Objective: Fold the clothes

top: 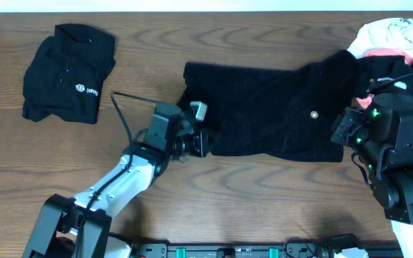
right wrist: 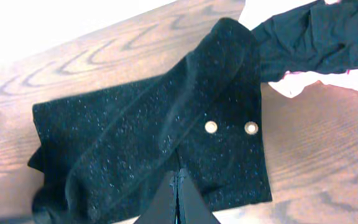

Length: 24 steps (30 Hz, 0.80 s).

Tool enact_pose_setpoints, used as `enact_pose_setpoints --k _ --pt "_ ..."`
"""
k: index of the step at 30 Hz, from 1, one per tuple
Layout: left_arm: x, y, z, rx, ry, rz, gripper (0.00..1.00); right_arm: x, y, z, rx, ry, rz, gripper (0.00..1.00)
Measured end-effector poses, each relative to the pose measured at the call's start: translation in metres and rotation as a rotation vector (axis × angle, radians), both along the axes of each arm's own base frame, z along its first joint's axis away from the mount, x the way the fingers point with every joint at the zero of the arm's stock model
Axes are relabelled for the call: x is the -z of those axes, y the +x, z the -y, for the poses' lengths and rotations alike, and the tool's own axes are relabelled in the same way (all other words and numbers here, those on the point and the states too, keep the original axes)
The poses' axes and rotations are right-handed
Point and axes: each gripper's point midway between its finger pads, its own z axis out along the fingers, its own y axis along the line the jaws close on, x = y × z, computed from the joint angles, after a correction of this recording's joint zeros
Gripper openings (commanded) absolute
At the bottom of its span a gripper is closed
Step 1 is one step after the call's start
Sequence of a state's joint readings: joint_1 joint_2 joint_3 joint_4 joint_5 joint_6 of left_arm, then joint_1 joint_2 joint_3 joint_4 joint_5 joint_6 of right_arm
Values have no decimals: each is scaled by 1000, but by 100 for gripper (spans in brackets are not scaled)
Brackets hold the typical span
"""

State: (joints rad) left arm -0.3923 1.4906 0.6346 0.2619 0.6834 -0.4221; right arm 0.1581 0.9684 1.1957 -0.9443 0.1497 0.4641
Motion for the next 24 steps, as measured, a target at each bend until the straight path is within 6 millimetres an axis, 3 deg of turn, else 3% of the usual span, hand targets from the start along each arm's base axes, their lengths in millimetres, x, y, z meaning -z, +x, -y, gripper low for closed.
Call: enact_pose_setpoints --k 5,10,20,24 --pt "-54 55 -16 -124 -74 296 6 5 -4 1 0 -5 -27 1" --pt "-70 87 -48 -302 -31 406 6 7 -4 1 0 -6 -37 1" --pt "-83 102 -62 -395 -7 481 6 19 9 -1 0 -12 -75 1" --pt "-103 112 -61 -393 -2 546 6 26 13 -2 0 -17 -101 1"
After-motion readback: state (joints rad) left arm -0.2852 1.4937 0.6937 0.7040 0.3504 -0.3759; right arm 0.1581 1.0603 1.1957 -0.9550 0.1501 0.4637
